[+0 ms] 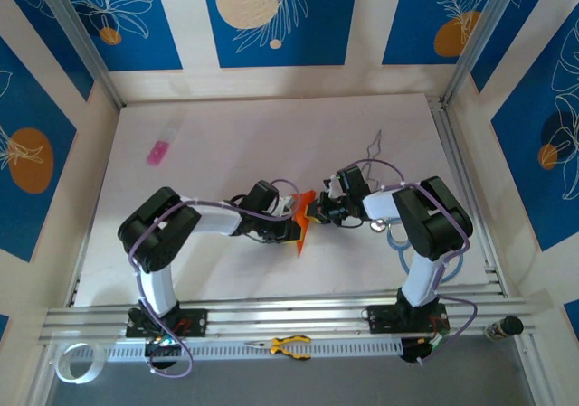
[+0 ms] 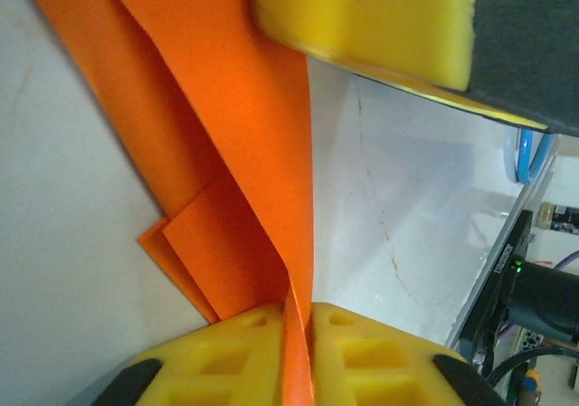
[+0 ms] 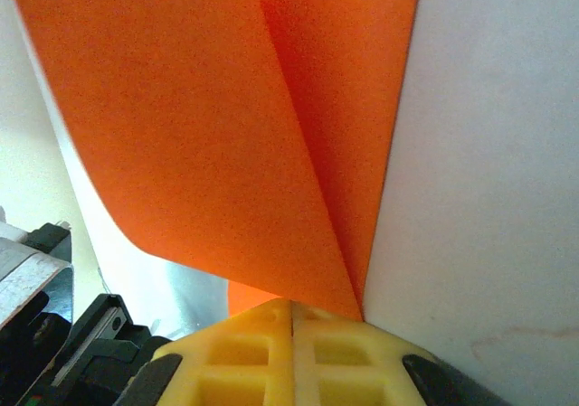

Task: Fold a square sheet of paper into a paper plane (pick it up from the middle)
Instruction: Fold the wing for the fifth time at the center of the table.

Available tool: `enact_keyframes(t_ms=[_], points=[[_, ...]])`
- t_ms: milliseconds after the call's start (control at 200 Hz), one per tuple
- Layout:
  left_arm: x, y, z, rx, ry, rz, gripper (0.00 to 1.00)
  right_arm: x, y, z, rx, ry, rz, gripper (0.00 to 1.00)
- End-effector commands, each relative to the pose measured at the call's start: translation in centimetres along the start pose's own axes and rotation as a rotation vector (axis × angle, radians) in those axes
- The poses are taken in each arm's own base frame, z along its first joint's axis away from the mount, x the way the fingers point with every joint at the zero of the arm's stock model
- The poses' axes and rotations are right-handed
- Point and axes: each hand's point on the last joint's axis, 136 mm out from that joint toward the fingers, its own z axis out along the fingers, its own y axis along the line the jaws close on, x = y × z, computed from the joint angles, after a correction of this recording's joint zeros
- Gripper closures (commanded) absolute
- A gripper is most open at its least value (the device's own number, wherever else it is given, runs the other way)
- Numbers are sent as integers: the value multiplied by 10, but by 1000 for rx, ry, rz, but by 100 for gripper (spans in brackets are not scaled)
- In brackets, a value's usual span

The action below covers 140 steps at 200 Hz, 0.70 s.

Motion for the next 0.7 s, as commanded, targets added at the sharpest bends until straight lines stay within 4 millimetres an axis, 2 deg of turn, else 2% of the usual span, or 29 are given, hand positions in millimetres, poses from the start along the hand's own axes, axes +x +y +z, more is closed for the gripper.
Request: enact_keyframes(t_ms=[0, 135, 405, 695], points=[[44, 28, 1, -88, 122, -95, 80, 14, -27, 8, 100, 20, 48, 94], [48, 20, 1, -70, 135, -87, 82, 14, -27, 9, 101, 18, 49, 93], [52, 11, 3, -27, 158, -75, 99, 16, -30, 8, 112, 19, 55, 93], [59, 8, 1, -6, 183, -78, 86, 18, -35, 8, 125, 18, 67, 93]])
